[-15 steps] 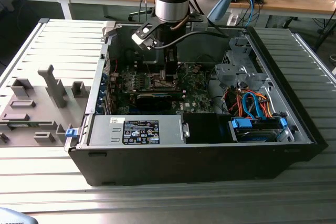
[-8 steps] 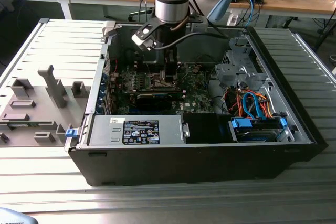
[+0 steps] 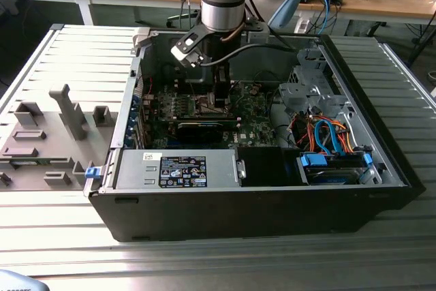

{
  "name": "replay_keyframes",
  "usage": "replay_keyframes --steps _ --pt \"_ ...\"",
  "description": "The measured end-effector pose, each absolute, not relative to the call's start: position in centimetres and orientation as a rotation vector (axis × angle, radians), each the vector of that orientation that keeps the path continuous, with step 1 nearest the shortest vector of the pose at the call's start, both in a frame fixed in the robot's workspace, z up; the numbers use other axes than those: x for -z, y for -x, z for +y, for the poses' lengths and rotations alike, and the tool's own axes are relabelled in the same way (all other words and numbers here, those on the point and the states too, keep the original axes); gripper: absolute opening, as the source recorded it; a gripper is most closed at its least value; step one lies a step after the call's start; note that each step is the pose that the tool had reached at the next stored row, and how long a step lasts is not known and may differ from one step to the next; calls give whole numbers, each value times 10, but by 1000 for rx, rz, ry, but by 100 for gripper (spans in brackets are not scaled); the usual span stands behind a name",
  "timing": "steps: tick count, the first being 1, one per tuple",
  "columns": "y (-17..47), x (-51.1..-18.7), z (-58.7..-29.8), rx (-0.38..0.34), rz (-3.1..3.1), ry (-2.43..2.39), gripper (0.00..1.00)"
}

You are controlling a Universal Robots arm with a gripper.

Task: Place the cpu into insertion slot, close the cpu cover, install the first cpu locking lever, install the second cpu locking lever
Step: 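Place the cpu into insertion slot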

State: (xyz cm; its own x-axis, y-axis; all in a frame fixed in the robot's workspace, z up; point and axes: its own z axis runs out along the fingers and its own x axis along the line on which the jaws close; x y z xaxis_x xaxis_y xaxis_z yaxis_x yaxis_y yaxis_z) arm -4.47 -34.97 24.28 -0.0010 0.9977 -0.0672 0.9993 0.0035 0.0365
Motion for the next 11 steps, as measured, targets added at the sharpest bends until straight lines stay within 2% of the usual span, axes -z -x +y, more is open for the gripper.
replay_keyframes --steps 11 --pt "45 -238 -350 33 2172 -2167 54"
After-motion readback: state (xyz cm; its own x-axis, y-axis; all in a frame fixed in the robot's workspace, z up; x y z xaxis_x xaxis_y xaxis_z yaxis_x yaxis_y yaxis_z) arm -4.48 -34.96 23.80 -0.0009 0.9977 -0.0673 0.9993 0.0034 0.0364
